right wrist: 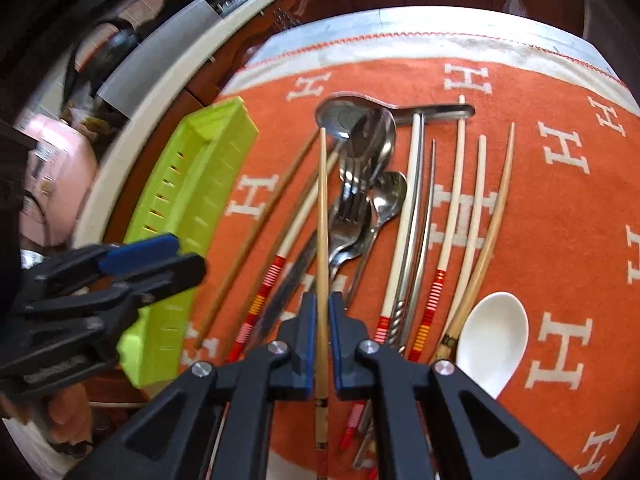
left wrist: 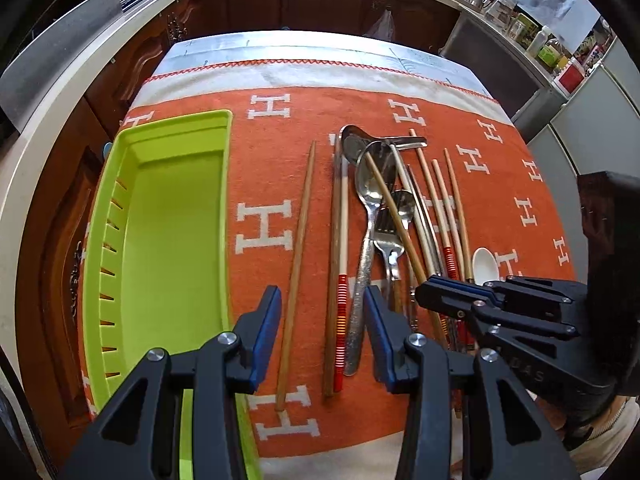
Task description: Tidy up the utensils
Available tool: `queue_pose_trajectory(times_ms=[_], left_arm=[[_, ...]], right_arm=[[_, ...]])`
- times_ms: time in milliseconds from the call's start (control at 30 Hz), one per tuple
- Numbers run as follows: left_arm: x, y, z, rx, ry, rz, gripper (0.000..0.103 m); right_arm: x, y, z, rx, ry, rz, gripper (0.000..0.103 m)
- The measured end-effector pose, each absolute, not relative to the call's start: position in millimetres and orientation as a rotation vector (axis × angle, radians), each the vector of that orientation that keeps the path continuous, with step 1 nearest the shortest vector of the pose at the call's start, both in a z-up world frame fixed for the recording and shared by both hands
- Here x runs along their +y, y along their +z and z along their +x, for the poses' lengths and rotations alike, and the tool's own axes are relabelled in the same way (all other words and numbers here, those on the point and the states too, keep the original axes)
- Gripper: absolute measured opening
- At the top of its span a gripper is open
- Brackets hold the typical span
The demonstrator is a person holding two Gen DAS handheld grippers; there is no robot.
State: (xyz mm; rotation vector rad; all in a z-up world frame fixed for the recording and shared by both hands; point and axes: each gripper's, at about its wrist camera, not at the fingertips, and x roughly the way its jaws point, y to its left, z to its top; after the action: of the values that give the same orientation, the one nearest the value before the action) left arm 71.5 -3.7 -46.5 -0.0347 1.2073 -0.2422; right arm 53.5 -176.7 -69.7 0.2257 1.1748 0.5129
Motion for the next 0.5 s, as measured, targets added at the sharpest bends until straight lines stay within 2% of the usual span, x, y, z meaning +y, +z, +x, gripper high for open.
queue_pose_trajectory(times_ms=[233, 267, 333, 400, 500], left_arm=[[-35, -49, 76, 1.237, -0.339, -0.079, 0.04], [-43, -51, 78, 1.245, -0.36, -0.086, 0.037], [-53, -55, 84, 1.266, -0.388, -0.101, 0.021], [-65, -60, 92, 1.306, -0.431, -0.141, 0.017], [-84, -61, 102, 1.322, -0.469, -0.165, 0.015]], right_arm=[[-225, -40, 45, 1.094, 0.454, 0.355, 0.006], [-230, -38, 44, 1.088, 0.445, 0.368, 0.006], [-245, -36, 43, 1.073, 0.415, 0.4, 0.006], [-263, -34, 40, 1.059, 0.381, 0.428, 0.006], [-279, -36, 39, 1.051, 0.337, 0.458, 0.006]])
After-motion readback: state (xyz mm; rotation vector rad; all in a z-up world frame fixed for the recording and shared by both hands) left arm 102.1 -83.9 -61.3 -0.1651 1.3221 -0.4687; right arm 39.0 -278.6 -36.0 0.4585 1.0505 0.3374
